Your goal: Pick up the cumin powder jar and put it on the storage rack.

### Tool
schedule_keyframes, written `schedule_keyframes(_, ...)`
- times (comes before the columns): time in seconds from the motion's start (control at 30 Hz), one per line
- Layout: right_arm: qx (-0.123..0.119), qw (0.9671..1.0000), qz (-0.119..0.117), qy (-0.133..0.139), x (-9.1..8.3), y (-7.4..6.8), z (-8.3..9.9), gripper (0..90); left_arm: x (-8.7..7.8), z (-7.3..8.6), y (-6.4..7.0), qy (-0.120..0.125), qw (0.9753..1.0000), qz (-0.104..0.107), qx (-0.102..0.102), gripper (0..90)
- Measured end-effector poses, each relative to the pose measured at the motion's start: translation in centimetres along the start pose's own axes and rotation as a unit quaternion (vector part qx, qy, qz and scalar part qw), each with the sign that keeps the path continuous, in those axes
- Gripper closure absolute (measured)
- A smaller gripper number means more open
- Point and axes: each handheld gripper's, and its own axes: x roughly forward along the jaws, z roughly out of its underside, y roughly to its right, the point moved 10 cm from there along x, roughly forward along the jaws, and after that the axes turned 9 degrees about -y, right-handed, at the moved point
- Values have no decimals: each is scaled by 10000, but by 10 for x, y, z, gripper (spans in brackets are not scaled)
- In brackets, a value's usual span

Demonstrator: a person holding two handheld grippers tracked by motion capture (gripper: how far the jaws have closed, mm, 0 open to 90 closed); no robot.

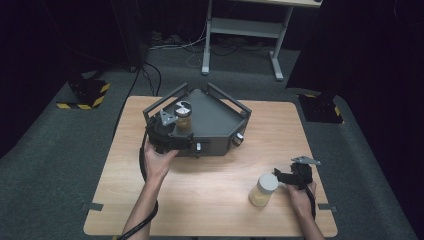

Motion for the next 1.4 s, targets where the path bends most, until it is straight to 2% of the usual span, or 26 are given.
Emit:
schedule_keyframes(0.23, 1, 10000, -1, 0, 0, 0, 0, 107, 1, 21, 3, -36, 10000, 50, 58, 5)
schedule_keyframes(0.3, 2, 10000, -5, 1, 0, 0, 0, 107, 4, 34, 6, -60, 9999, 29, 114, 5)
schedule_keyframes(0.33, 2, 10000, -5, 1, 0, 0, 0, 107, 4, 34, 6, -60, 9999, 29, 114, 5)
schedule_keyframes(0.4, 13, 10000, -2, 1, 0, 0, 0, 108, 8, 47, 8, -93, 9999, 58, 130, 5)
schedule_keyframes(0.43, 13, 10000, -2, 1, 0, 0, 0, 108, 8, 47, 8, -93, 9999, 58, 130, 5)
schedule_keyframes(0.53, 12, 10000, -2, 0, 0, 0, 0, 109, 15, 60, 10, -133, 9998, 114, 111, 5)
schedule_keyframes(0.83, 11, 10000, -3, -5, 0, 0, 0, 109, 33, 78, 18, -347, 9991, 68, 218, 6)
schedule_keyframes(1.1, 3, 10000, -2, -3, 0, 0, 0, 109, 59, 93, 26, -656, 9973, 107, 304, 5)
schedule_keyframes(1.4, 2, 10000, -2, -4, 0, 0, 0, 109, 79, 105, 26, -848, 9961, 127, 193, 6)
